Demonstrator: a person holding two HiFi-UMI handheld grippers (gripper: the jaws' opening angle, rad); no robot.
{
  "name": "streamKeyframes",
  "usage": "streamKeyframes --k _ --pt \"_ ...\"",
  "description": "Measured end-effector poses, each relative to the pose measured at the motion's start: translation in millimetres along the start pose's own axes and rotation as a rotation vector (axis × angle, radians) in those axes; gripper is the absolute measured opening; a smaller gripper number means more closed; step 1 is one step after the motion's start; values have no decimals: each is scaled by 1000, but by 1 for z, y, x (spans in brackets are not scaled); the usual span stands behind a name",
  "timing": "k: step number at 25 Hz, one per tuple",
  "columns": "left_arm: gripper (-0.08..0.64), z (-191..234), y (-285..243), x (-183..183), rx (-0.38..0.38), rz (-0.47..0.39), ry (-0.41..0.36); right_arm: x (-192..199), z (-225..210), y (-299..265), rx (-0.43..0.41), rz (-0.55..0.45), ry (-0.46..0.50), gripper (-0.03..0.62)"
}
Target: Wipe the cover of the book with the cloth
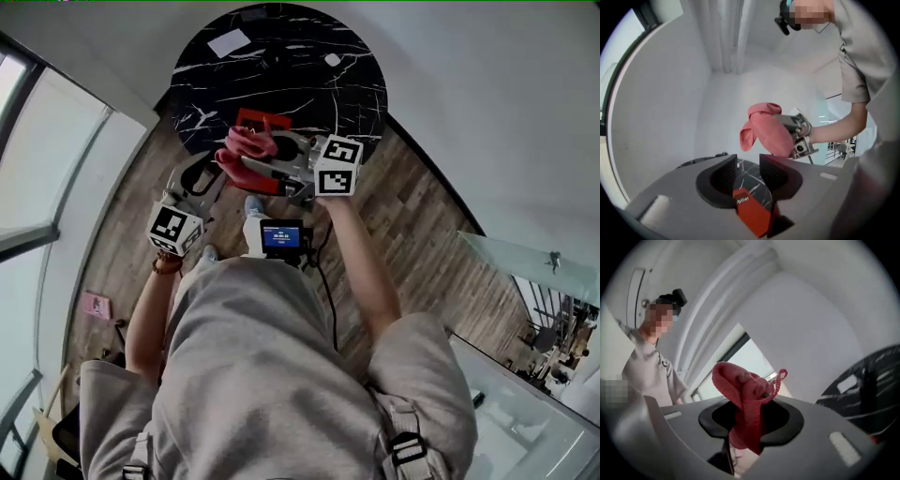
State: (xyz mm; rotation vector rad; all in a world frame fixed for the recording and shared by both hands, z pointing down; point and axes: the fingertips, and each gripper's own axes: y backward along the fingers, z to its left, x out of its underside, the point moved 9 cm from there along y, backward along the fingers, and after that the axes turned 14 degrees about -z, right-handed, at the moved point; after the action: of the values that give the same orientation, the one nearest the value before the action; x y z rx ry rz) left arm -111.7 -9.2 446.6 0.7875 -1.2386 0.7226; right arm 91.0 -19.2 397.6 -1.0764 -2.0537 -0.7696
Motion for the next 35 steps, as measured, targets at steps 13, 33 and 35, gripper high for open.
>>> streamKeyframes --k 13,33,35 --pt "8 -64 115 -84 22 -176 -236 83 197 24 706 -330 753 152" --pt "2 -92 200 -59 37 -147 -263 207 272 -6 825 -166 831 133" --pt "2 -94 202 -58 42 -158 -282 206 271 -5 824 -157 837 133"
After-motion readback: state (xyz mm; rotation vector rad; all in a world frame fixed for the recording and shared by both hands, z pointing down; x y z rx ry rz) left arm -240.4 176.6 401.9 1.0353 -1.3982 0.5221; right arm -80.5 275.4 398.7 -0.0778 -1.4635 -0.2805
